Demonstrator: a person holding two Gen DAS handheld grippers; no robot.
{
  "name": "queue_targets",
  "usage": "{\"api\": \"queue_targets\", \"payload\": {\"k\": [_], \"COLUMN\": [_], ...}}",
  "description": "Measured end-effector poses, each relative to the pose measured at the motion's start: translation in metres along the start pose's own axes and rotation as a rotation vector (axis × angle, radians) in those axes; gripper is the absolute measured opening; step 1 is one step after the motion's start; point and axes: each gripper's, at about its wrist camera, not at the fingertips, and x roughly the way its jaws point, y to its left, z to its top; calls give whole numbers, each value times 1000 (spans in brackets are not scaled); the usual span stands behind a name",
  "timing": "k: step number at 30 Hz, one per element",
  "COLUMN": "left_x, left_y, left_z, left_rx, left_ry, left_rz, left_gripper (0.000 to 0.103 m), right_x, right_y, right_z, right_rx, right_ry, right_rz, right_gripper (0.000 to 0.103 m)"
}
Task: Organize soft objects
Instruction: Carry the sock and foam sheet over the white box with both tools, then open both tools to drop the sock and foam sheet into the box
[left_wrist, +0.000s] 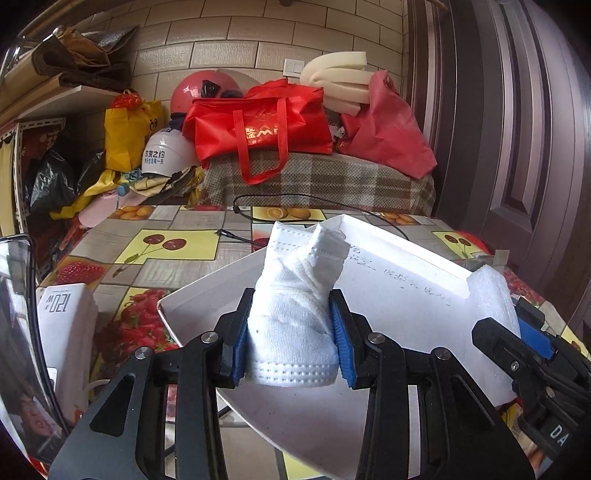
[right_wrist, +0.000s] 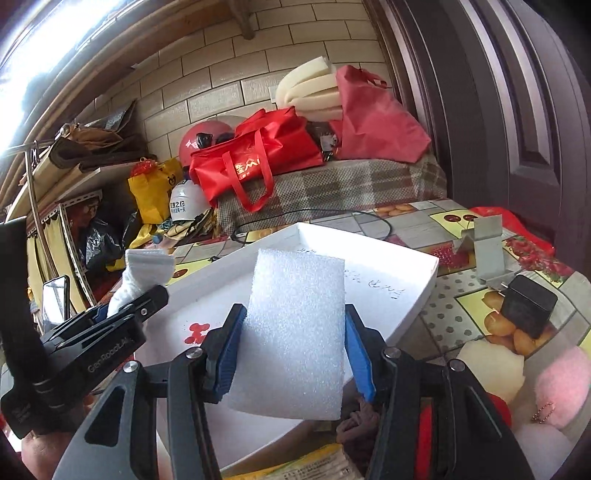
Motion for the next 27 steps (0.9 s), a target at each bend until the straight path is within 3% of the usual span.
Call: {"api": "queue_targets", "payload": {"k": [1,3,4,5,6,12,15,22,27], "left_x": [3,4,2,0,-3,-18,-26,-51,-75], "left_y": [1,5,6,8,9,11,15,16,-14], "left_z": [0,0,1,0,-1,-5,-8,-22,-35], "left_rx": [-9,-31,-41,-48,-54,-60,-80,-53,127], "left_ry": [11,15,5,-10,-23,-100,-110,-51,-27], "left_rz": [9,33,43,58,63,81,44,-160,-344], "left_gripper": [40,59,85,98,102,103,103,103,103], "right_x": [1,4,5,6,5,-8,-19,-76,-121], "right_y": [3,11,14,17,19,22,23,10,-35], "right_z": [0,0,0,0,0,-1,-4,-22,-25], "right_rx": [-12,-43,-58,-70,-76,-89,-68,-67,-73], "right_ry": [1,6,14,17,11,-55,-49,-52,-78], "right_rz": [10,20,20,14,7,-24,-17,31,-23], "right_gripper": [53,55,69,92,100,103,103,103,103]}}
